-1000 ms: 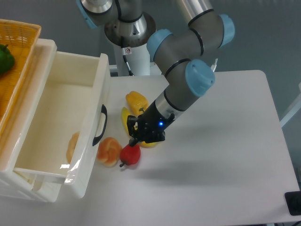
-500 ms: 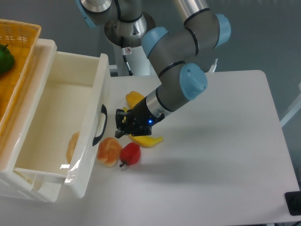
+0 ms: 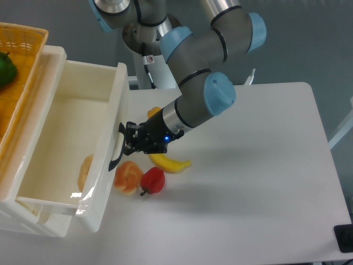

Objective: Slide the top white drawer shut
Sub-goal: 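Push the drawer front with the gripper, sliding the drawer shut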

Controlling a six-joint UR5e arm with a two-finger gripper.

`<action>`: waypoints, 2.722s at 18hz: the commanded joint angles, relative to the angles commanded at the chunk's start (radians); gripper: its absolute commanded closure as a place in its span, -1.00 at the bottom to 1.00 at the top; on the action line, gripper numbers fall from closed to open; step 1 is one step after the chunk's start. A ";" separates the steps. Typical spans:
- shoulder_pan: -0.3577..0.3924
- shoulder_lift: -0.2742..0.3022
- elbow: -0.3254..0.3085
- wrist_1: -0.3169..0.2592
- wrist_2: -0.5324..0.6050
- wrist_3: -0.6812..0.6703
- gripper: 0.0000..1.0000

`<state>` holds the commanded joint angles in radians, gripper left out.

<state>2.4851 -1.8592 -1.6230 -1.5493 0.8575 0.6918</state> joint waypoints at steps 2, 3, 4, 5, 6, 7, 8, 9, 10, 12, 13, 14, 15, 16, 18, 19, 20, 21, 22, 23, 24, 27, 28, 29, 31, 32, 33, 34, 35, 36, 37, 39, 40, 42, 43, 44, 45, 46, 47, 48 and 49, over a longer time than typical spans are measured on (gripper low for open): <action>-0.003 0.006 0.000 -0.008 0.000 0.000 1.00; -0.005 0.008 0.000 -0.012 0.000 0.000 1.00; -0.008 0.011 0.000 -0.014 0.000 0.000 1.00; -0.011 0.017 0.000 -0.015 0.000 0.000 1.00; -0.014 0.020 0.000 -0.020 -0.002 0.000 1.00; -0.020 0.020 0.000 -0.026 -0.002 0.000 1.00; -0.026 0.022 0.000 -0.028 -0.002 -0.002 1.00; -0.032 0.025 0.000 -0.029 -0.002 -0.003 1.00; -0.038 0.026 0.000 -0.028 0.000 -0.008 1.00; -0.048 0.026 -0.002 -0.028 0.000 -0.009 1.00; -0.051 0.026 -0.002 -0.026 0.000 -0.009 1.00; -0.052 0.026 -0.002 -0.025 0.000 -0.009 1.00; -0.054 0.026 -0.002 -0.023 0.000 -0.009 1.00; -0.054 0.025 -0.003 -0.023 0.000 -0.009 1.00; -0.066 0.025 -0.003 -0.020 0.002 -0.012 1.00; -0.067 0.025 -0.003 -0.018 0.002 -0.012 1.00; -0.069 0.023 -0.005 -0.017 0.002 -0.014 1.00; -0.075 0.023 -0.006 -0.017 0.002 -0.014 1.00; -0.077 0.023 -0.006 -0.015 0.002 -0.012 1.00; -0.080 0.023 -0.006 -0.015 0.002 -0.014 1.00; -0.081 0.022 -0.008 -0.015 0.002 -0.014 1.00; -0.101 0.022 -0.008 -0.014 0.003 -0.020 1.00; -0.104 0.020 -0.008 -0.014 0.003 -0.028 1.00; -0.109 0.020 -0.008 -0.014 0.003 -0.032 1.00; -0.127 0.022 -0.006 -0.014 0.003 -0.038 1.00; -0.129 0.022 -0.006 -0.014 0.003 -0.038 1.00; -0.136 0.022 -0.006 -0.014 0.003 -0.040 1.00; -0.144 0.022 -0.006 -0.014 0.003 -0.040 1.00; -0.149 0.022 -0.006 -0.014 0.003 -0.044 1.00; -0.150 0.020 -0.006 -0.009 0.003 -0.051 1.00; -0.152 0.018 -0.008 0.000 0.003 -0.058 1.00; -0.176 0.015 -0.006 0.011 0.005 -0.072 1.00; -0.182 0.015 -0.006 0.017 0.005 -0.078 1.00; -0.186 0.014 -0.008 0.028 0.005 -0.087 1.00; -0.189 0.014 -0.008 0.028 0.005 -0.092 1.00; -0.199 0.012 -0.006 0.028 0.005 -0.095 1.00; -0.206 0.011 -0.006 0.028 0.005 -0.095 1.00; -0.206 0.012 -0.006 0.029 0.005 -0.097 1.00; -0.207 0.011 -0.006 0.028 0.005 -0.098 1.00; -0.209 0.012 -0.006 0.028 0.005 -0.100 1.00; -0.215 0.012 -0.006 0.028 0.005 -0.100 1.00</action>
<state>2.2704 -1.8469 -1.6291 -1.5217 0.8621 0.5921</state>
